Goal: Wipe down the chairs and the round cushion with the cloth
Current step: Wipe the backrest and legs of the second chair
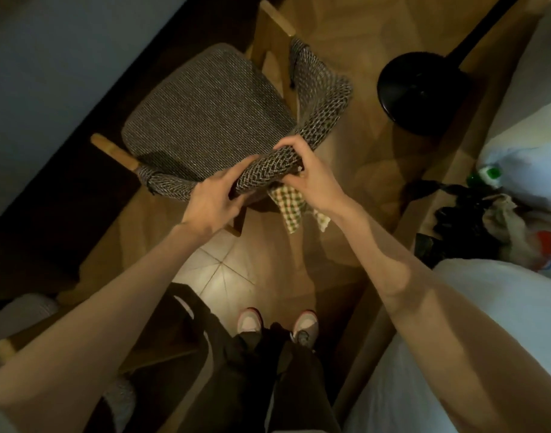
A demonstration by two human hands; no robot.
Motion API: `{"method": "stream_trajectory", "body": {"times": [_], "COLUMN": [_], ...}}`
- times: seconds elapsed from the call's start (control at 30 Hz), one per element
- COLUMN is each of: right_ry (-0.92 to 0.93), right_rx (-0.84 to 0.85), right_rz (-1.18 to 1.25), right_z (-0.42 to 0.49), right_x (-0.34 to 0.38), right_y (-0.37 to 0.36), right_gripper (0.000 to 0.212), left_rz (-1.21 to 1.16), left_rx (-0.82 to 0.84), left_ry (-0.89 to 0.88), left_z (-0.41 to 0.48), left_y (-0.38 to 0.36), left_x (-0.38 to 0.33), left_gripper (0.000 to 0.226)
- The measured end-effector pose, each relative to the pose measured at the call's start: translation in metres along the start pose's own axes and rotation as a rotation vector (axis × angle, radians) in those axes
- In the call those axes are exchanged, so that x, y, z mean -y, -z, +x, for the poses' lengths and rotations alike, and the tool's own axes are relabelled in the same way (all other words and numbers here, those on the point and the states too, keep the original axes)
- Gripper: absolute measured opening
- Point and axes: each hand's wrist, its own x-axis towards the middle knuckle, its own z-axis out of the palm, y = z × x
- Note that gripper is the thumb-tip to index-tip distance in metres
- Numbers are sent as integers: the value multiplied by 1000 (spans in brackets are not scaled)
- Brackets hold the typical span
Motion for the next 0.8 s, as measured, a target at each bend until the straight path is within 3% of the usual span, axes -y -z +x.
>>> {"method": "stream_trajectory", "body": {"times": [0.13,0.33,0.5,0.57,0.67,0.8], "right_ry": [7,-42,-147,-249,-344,-362], "right_rx": [-63,-69,-263,-294,-148,-56], "right_rz": [8,-217,90,85,254,619], "right_z": [32,49,3,-11,-22,-8], "right_x": [4,8,33,42,65,98], "right_y": [1,16,-29,-50,-77,-105], "right_gripper": [48,60,81,69,36,29], "left_rz": [-37,-146,-386,-484,-719,-1206], "left_rx": [-78,-103,-136,-142,-25,105], "left_ry": [3,34,102,142,245,593], "left_z": [25,53,18,-10,-54,-96], "left_y": [0,-4,11,25,48,72], "left_x": [6,2,-2,2,10,24], "left_gripper": [64,66,61,54,52,72]}}
